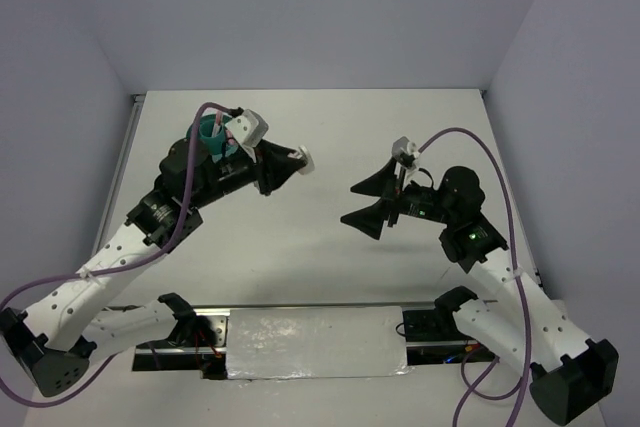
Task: Sort the stationery into containers
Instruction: Place the stapler in the storage box.
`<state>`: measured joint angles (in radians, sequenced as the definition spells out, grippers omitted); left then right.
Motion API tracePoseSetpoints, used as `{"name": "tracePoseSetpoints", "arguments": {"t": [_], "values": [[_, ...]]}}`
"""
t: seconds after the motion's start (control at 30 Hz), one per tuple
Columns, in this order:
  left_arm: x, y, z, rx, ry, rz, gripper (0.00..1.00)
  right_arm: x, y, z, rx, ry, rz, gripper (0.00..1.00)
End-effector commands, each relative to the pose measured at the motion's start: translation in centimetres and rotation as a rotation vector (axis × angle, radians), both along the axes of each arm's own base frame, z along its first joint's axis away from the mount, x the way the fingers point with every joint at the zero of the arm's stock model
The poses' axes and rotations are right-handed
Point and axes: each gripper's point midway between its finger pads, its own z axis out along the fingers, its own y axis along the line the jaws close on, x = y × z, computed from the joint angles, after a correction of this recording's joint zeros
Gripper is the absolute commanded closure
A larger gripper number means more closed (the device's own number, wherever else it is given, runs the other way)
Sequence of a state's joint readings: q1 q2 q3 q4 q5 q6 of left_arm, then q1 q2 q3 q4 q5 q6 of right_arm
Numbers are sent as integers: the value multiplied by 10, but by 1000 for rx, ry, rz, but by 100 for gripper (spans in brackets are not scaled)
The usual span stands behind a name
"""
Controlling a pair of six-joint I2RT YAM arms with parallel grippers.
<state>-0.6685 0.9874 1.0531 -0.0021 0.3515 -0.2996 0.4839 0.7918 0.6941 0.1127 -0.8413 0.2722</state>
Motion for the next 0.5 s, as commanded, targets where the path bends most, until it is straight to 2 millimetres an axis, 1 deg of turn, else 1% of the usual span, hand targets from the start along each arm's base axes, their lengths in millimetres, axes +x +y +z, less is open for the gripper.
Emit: {"name": "tracePoseSetpoints", "arguments": {"t": [0.0, 0.03, 0.07, 0.1, 0.13, 0.17, 0.2, 0.23, 0.27, 0.3, 0.33, 0.37, 0.4, 0.43, 0.47], "values": [[63, 60, -26, 347, -219, 356, 100, 18, -21, -14, -5, 10, -136, 0], [70, 66, -33, 477, -342, 337, 100, 22, -23, -19, -19, 9, -164, 0], [77, 73, -35, 513, -367, 353, 100, 23, -24, -26, -44, 35, -171, 0], [89, 83, -41, 545, -374, 374, 100, 24, -25, -28, -52, 42, -174, 0], [94, 88, -43, 572, -411, 327, 100, 25, -25, -30, -57, 48, -177, 0], [112, 118, -52, 581, -405, 352, 100, 26, -24, -31, -52, 52, -179, 0], [114, 119, -53, 539, -429, 291, 100, 26, -24, -30, -45, 58, -179, 0], [126, 143, -55, 534, -410, 355, 100, 26, -24, -33, -41, 71, -181, 0], [133, 147, -52, 517, -440, 361, 100, 26, -23, -31, -32, 58, -181, 0], [132, 138, -63, 498, -434, 259, 100, 26, -23, -31, -23, 65, -186, 0], [139, 148, -71, 533, -439, 245, 100, 27, -24, -32, -17, 71, -192, 0], [146, 151, -69, 548, -439, 237, 100, 27, -23, -31, -10, 71, -189, 0], [153, 156, -94, 574, -357, 204, 100, 26, -22, -31, -11, 75, -186, 0], [156, 163, -98, 573, -369, 153, 100, 27, -23, -30, -12, 82, -187, 0], [160, 164, -95, 557, -372, 126, 100, 27, -23, -31, -10, 85, -190, 0]]}}
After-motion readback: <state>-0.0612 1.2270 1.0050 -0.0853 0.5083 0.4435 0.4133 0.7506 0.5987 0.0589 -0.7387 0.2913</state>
